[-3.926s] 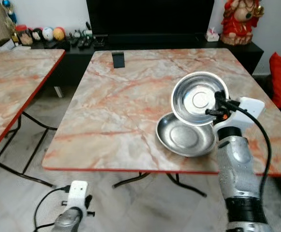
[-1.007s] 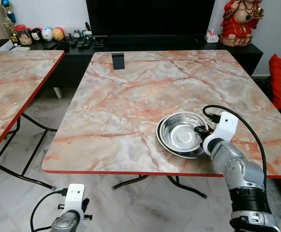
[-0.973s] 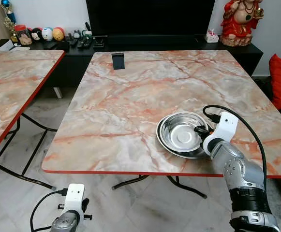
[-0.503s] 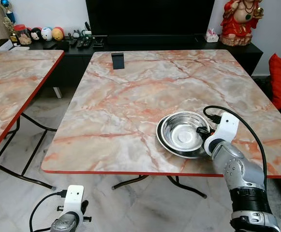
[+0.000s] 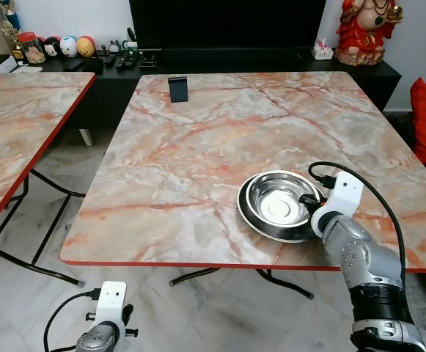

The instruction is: Setting the table

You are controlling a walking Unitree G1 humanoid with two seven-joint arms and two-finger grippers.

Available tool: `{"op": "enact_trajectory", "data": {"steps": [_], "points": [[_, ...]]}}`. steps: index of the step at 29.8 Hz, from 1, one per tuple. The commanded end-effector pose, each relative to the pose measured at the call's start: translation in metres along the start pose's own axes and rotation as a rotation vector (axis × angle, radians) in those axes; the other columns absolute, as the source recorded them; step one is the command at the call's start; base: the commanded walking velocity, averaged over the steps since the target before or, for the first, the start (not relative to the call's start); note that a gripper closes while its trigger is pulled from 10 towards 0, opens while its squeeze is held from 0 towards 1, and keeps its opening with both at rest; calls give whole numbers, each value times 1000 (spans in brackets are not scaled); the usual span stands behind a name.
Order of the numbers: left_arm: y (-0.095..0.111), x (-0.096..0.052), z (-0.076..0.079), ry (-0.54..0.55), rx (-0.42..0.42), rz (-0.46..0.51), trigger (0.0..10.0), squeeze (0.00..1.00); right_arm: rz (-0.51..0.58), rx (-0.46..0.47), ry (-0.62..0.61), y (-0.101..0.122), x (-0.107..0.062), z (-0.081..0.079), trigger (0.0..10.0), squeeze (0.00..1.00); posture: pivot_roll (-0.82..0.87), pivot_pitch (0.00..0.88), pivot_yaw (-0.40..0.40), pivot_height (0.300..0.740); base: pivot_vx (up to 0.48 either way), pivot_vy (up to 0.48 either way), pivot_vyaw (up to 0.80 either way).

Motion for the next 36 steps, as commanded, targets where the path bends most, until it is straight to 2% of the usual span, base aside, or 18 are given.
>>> {"op": "enact_trajectory", "data": {"steps": [1,7,16,25,26,30,31,33,36], "points": [[-4,0,-3,5,1,-19,10000,0,-12,-16,7,-2,-1,-2,10000,0,-29,0,16,740,0,0,0],[-3,0,-3,5,0,-15,10000,0,1,-41,10,5,-2,-2,10000,0,-30,0,16,740,0,0,0],[-1,0,-2,5,-2,-9,10000,0,23,-76,-45,15,-5,14,10000,0,-33,0,17,740,0,0,0],[0,1,-2,2,1,-7,10000,0,-7,-73,-25,6,-5,12,10000,0,-34,0,18,740,0,0,0],[0,1,-2,2,1,-7,10000,0,-11,-71,-19,5,-5,10,10000,447,-34,0,18,740,0,0,0],[0,1,-2,3,1,-6,10000,0,-16,-63,-10,3,-4,8,10000,451,-34,0,18,740,0,0,0],[0,1,-2,3,2,-6,10000,0,-21,-61,-4,2,-4,6,10000,416,-31,0,18,740,0,0,0],[1,1,-2,4,2,-5,10000,0,-23,-61,-2,1,-4,4,10000,412,-31,0,18,740,0,0,0],[1,1,-2,5,2,-2,10000,0,-21,-59,-4,2,-4,5,10000,459,-28,0,17,740,0,0,0]]}}
Point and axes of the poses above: a point about 5 cm out from each wrist's last joint towards the gripper, its own x axis pointing out of the wrist towards the gripper, its own y axis along the axis of the wrist's last joint, z = x × y, the point moved 5 cm from there along x, pointing out of the wrist towards the gripper, and after that the axes turned 14 degrees about x, right-handed, at the moved point
